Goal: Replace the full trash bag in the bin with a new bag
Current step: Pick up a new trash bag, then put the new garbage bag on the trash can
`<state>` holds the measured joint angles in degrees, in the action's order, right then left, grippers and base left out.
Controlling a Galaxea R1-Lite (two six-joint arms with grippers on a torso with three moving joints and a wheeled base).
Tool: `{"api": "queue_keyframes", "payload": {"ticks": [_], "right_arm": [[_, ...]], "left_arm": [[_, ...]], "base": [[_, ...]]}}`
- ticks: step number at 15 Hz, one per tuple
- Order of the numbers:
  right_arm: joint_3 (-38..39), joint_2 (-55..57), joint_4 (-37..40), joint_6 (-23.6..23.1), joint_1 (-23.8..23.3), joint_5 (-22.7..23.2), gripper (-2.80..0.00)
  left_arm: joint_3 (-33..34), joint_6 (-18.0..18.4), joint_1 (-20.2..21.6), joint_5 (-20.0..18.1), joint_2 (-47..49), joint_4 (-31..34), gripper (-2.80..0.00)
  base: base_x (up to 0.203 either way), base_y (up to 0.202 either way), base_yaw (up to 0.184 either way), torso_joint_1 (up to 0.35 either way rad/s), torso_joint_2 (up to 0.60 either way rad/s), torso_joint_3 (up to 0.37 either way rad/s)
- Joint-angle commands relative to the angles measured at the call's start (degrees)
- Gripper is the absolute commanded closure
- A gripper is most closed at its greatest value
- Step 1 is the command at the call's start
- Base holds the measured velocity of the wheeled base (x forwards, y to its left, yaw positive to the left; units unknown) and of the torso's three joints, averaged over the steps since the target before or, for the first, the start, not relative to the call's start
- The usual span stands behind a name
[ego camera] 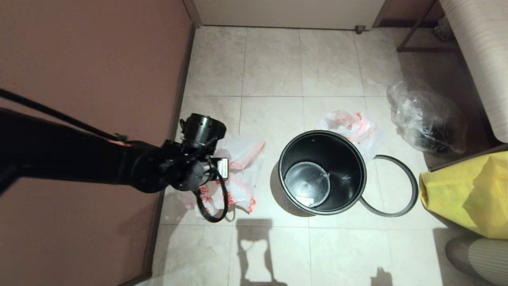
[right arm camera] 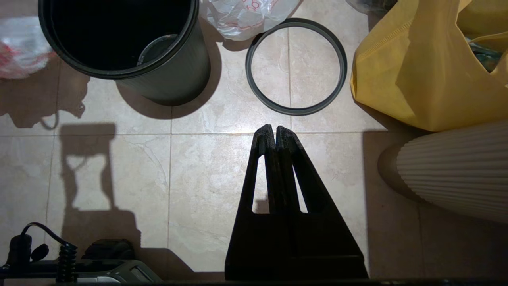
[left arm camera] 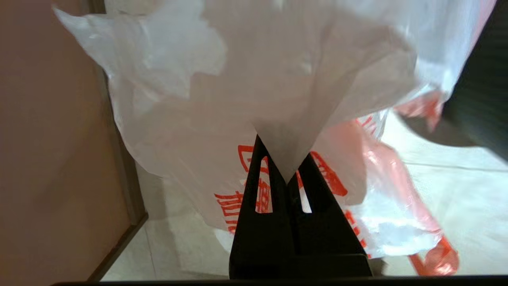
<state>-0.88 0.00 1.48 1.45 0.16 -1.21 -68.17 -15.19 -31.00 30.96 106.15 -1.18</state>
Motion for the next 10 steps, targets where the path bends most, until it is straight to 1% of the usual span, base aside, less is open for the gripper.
{"api": "queue_keyframes", "payload": {"ticks": [1, 3, 4, 5, 6, 7, 8, 9, 10], "right_arm": [[0.0, 0.1, 0.0, 0.0, 0.0, 0.0, 0.0], [0.0, 0.1, 0.0, 0.0, 0.0, 0.0, 0.0], [0.0, 0.1, 0.0, 0.0, 0.0, 0.0, 0.0], [0.0, 0.1, 0.0, 0.0, 0.0, 0.0, 0.0], [0.0, 0.1, 0.0, 0.0, 0.0, 0.0, 0.0], [0.0, 0.1, 0.0, 0.0, 0.0, 0.0, 0.0], [0.0, 0.1, 0.0, 0.0, 0.0, 0.0, 0.0], [0.0, 0.1, 0.0, 0.0, 0.0, 0.0, 0.0], [0.0, 0.1, 0.0, 0.0, 0.0, 0.0, 0.0]], "left_arm": [[4.1, -0.8, -2.8, -0.5, -17.3, 2.2, 0.0], [5.5, -4.0, -7.5, -2.6, -28.6, 9.8, 0.0], [5.6, -6.2, -10.9, -3.9, -33.4, 14.8, 0.0], [5.3, -8.6, -15.3, -5.9, -37.9, 20.2, 0.0], [4.5, -10.9, -20.0, -8.7, -42.2, 26.1, 0.0], [3.1, -13.1, -22.4, -12.5, -44.7, 32.6, 0.0], [1.4, -14.8, -23.5, -16.9, -45.9, 36.9, 0.0], [0.2, -15.6, -24.7, -21.7, -46.9, 40.2, 0.0], [-0.2, -15.5, -25.4, -27.0, -47.8, 42.2, 0.0]], "base": [[0.0, 0.0, 0.0, 0.0, 0.0, 0.0], [0.0, 0.0, 0.0, 0.0, 0.0, 0.0], [0.0, 0.0, 0.0, 0.0, 0.0, 0.0], [0.0, 0.0, 0.0, 0.0, 0.0, 0.0], [0.0, 0.0, 0.0, 0.0, 0.0, 0.0], [0.0, 0.0, 0.0, 0.0, 0.0, 0.0], [0.0, 0.0, 0.0, 0.0, 0.0, 0.0], [0.0, 0.0, 0.0, 0.0, 0.0, 0.0], [0.0, 0.0, 0.0, 0.0, 0.0, 0.0]]}}
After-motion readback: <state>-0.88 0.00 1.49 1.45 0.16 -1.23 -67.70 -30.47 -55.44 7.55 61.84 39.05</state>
